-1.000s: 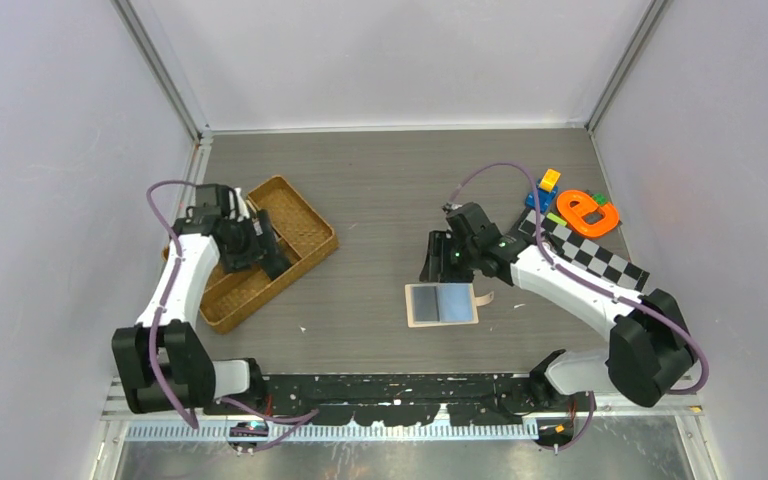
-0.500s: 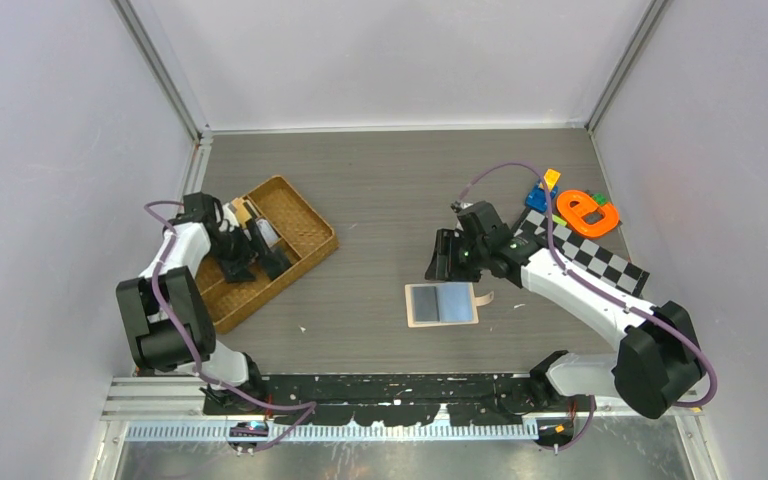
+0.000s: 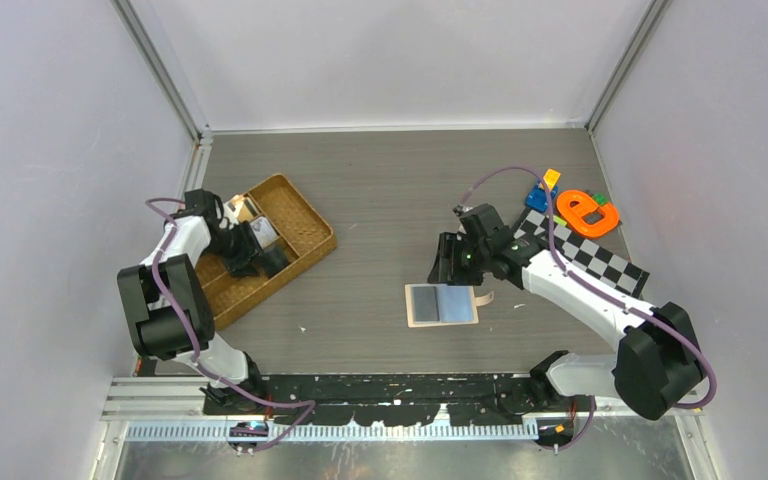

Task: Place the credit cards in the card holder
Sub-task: Pick up the credit card from the storage box.

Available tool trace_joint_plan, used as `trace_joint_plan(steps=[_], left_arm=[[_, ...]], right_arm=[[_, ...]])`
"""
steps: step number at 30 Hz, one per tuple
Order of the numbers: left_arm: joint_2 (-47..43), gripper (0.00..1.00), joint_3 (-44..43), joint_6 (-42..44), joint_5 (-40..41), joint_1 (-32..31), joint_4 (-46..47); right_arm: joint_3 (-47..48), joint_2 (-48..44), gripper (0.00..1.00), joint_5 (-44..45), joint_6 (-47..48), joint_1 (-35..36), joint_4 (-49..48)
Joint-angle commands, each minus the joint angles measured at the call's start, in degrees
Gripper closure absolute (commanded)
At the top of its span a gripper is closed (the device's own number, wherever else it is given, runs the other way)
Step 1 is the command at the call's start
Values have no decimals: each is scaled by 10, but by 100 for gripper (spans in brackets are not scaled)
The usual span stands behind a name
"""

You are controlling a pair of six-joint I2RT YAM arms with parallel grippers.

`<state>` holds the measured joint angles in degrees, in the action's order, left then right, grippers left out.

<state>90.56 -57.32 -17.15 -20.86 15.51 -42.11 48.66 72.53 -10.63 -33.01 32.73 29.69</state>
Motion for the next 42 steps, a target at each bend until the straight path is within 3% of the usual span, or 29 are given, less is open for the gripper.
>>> trace_joint_plan(steps=[1,19,29,42], left_arm=[[5,58,-18,11,13,7,21],[-14,85,-17,23,38,8,14],[-69,100,8,39,36,9,10],[-153,100,32,53,-20,8,36]], right_arm=[[-4,-27,46,-9,9,-4,-3],[-23,-47,46,-13,-1,-6,-6],[-30,-51,46,-11,-5,-6,-8],[-32,-54,46,-10,-9,-6,-8]])
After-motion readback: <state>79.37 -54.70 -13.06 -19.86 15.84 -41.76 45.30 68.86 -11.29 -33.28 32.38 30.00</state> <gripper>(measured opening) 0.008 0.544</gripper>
